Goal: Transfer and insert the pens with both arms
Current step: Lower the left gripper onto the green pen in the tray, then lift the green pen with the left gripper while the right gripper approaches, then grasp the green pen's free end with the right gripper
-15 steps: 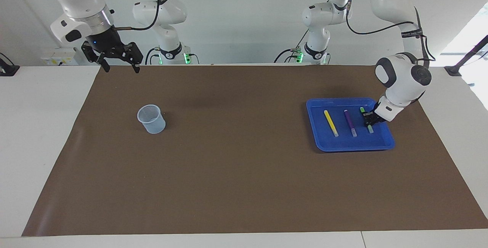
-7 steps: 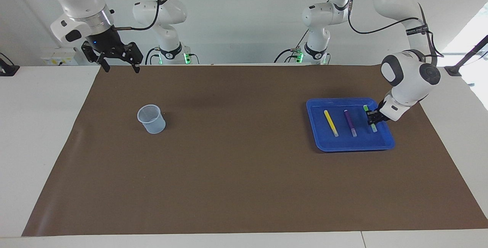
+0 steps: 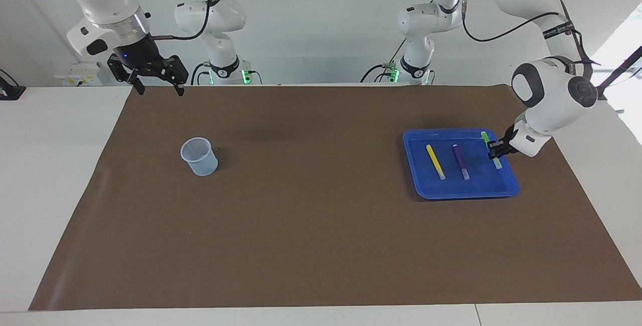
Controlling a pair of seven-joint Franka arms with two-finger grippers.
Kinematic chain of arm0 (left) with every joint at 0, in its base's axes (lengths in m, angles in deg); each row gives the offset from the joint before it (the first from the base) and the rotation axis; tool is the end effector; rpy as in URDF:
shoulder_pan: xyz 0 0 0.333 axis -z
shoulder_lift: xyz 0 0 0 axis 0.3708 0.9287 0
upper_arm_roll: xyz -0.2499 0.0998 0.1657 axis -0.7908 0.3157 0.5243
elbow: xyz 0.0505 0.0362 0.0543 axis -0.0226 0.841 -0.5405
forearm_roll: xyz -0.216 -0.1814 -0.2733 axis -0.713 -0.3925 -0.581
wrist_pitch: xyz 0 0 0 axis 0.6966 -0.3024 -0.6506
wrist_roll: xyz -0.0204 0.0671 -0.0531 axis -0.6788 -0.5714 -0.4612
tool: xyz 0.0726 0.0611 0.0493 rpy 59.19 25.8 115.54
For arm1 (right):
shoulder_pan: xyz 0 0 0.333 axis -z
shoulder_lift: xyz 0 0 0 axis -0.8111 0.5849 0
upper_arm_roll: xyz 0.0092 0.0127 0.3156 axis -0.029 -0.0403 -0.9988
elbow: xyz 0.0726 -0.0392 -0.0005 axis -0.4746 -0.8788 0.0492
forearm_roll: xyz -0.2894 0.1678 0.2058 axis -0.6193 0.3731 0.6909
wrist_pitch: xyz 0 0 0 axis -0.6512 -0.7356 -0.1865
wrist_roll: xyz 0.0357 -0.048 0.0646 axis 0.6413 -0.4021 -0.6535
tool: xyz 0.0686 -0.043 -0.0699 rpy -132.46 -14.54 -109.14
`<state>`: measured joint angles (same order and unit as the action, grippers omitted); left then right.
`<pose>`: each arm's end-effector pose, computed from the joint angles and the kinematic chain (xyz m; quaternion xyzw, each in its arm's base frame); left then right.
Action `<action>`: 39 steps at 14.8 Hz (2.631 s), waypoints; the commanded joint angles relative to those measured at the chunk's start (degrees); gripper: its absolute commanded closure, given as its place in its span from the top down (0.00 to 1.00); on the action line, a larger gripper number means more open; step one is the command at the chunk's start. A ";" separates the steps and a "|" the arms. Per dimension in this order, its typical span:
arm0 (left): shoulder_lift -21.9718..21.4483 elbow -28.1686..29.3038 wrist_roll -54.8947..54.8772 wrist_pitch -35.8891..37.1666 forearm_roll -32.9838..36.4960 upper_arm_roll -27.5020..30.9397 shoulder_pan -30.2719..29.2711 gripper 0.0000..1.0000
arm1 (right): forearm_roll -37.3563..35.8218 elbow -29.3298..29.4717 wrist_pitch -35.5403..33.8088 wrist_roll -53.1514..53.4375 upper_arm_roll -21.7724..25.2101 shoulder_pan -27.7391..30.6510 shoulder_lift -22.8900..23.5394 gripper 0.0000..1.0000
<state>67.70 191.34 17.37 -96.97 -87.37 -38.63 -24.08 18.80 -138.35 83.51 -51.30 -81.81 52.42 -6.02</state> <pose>0.5791 0.0285 0.4018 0.9945 0.0680 -0.0781 0.0146 0.5307 0.0090 0.6350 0.9992 -0.0354 -0.0181 0.0010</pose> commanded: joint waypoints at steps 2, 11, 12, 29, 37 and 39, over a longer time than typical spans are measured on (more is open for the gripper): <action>-0.44 -5.04 14.24 7.51 -7.59 0.29 3.46 0.00 | 1.11 -0.71 -0.19 -1.37 -0.16 0.82 -0.51 1.00; -5.01 -6.20 52.49 8.67 -28.15 0.11 8.21 0.00 | 5.38 -0.54 1.99 2.04 -0.59 0.21 -0.34 1.00; -5.88 -6.02 56.18 8.67 -30.44 0.03 8.29 0.00 | 9.24 -0.80 3.48 4.76 -0.68 0.21 -0.34 1.00; -19.60 10.58 87.93 -4.32 -59.64 -1.20 16.46 0.00 | 36.61 -7.30 33.10 30.98 -1.56 -23.07 0.54 1.00; -21.27 13.22 88.03 -7.94 -62.81 -1.20 20.59 0.00 | 34.87 1.12 34.17 34.14 -3.23 -26.24 8.18 1.00; -21.36 13.23 85.41 -8.03 -62.81 -1.12 21.04 0.00 | 32.76 3.06 34.08 34.23 -3.23 -26.77 9.85 1.00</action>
<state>48.39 202.35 105.00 -103.43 -148.93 -40.48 -4.67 53.80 -139.36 117.51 -18.58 -85.02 26.34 0.61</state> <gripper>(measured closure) 0.833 0.000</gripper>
